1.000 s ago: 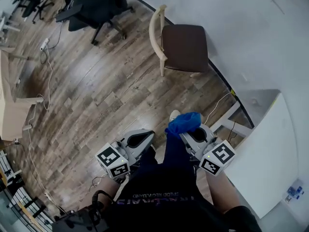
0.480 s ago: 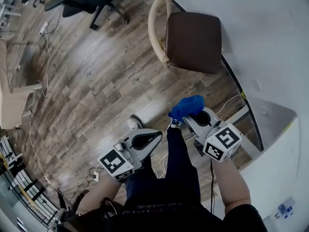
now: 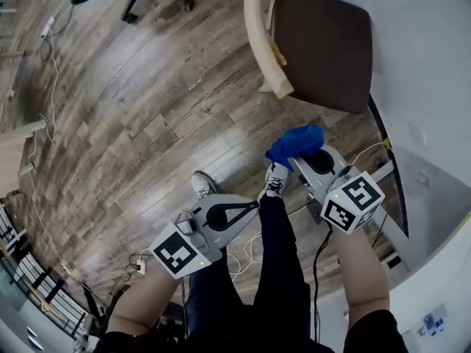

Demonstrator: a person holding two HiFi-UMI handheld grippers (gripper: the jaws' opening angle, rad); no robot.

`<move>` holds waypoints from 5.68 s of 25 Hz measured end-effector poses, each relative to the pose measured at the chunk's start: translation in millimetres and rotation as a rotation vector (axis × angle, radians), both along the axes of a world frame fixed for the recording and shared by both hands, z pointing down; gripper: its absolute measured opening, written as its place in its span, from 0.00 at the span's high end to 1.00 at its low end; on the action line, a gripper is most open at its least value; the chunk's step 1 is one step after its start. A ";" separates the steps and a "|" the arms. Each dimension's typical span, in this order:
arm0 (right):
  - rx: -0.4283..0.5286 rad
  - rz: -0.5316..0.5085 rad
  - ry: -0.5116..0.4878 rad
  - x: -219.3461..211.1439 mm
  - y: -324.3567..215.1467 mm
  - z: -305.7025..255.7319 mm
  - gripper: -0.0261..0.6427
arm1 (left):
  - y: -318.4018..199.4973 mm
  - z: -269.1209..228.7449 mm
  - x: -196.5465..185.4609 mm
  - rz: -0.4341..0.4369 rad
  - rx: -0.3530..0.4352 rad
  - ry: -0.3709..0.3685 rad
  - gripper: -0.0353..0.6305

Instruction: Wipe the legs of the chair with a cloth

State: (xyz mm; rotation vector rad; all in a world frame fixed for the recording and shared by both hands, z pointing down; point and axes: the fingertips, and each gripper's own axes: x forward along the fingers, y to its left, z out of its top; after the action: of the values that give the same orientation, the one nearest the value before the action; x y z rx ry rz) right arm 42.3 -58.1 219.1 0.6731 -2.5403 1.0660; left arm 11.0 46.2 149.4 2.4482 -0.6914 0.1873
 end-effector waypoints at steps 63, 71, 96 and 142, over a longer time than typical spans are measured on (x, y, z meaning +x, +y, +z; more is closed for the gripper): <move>-0.120 -0.003 0.433 -51.2 -90.2 620.6 0.86 | -42.2 305.4 -120.8 0.093 0.253 -0.014 0.95; 0.044 0.000 0.300 -56.4 -85.9 512.1 0.86 | -52.5 301.7 -98.6 0.152 0.306 0.015 0.95; 0.258 0.192 -0.076 -20.8 -77.8 264.2 0.86 | -63.4 316.1 -64.9 0.241 0.301 0.038 0.95; -0.015 0.727 0.207 252.1 -110.2 440.8 0.86 | -72.6 352.5 -61.3 0.216 0.209 -0.055 0.95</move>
State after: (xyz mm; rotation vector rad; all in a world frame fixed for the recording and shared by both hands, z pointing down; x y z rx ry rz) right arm 294.4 -168.3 659.9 1.6797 -2.1312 1.1291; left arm -50.3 -26.3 501.9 2.7275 -0.4887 0.2796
